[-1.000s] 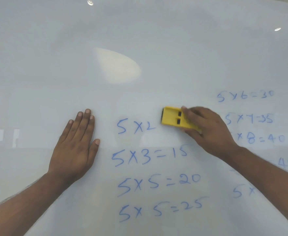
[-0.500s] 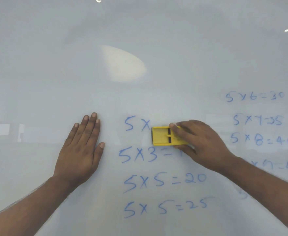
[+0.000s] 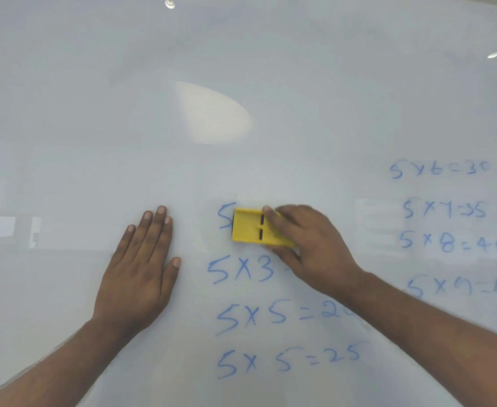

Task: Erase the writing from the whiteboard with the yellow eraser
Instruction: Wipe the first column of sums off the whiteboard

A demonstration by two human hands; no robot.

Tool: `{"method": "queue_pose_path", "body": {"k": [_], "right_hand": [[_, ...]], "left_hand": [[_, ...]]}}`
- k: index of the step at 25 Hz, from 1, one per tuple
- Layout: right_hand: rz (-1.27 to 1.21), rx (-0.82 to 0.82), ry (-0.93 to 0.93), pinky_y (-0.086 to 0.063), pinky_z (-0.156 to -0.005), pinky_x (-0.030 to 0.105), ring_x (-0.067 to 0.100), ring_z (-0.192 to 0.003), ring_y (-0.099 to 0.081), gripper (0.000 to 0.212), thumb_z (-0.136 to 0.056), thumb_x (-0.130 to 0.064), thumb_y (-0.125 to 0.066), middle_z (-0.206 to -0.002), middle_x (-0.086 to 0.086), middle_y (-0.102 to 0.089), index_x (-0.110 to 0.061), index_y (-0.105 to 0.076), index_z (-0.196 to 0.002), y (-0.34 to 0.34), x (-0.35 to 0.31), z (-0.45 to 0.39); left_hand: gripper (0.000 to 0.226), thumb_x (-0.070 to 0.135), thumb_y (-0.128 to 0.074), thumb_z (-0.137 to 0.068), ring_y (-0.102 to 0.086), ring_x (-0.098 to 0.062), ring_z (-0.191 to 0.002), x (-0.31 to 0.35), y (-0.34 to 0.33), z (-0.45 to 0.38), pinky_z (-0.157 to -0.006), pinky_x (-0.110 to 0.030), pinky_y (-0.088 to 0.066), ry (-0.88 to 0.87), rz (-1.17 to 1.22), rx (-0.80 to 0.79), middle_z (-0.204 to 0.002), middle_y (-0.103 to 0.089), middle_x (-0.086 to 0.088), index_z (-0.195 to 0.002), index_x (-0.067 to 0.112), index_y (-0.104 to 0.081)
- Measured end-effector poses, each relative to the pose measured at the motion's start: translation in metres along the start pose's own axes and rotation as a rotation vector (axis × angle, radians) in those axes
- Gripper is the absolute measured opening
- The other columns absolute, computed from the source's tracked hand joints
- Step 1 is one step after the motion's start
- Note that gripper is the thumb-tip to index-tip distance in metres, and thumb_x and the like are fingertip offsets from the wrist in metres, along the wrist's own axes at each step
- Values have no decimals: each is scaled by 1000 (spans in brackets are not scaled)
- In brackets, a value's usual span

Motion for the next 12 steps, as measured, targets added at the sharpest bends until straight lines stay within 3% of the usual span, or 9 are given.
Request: {"method": "queue_pose_path", "body": {"k": [4, 8, 12], "right_hand": [[124, -101, 145, -48, -93, 39, 32, -109, -60, 53, -94, -41, -53, -121, 13, -63, -13, -49, -140, 9, 13, 22], [101, 36, -55, -48, -86, 42, 37, -101, -59, 57, -89, -35, -60, -116, 16, -62, -10, -49, -139, 27, 42, -16], [-19, 131, -189, -46, -89, 43, 36, -100, -56, 61, -85, -29, -69, -116, 15, -60, -9, -50, -138, 14, 20, -56]], "left_hand": [[64, 35, -28, -104, -13, -23, -158, -1, 1, 7, -128, -45, -14, 9, 0, -2, -171, -15, -8, -160, 5, -19], [64, 35, -27, -104, -13, -23, -158, 0, 0, 10, -128, -44, -13, 19, -1, -3, -170, -15, -8, -159, 4, -19], [64, 35, -28, -104, -14, -24, -158, 1, 1, 12, -128, -44, -13, 12, 10, 3, -170, -16, -9, -159, 3, -20]]}}
Point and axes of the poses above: each hand's wrist, its own z-axis away from the middle knuckle, its own y-axis out of the back of the hand, x = y × z, the point moved 7 cm from there along -z, towards the middle knuckle
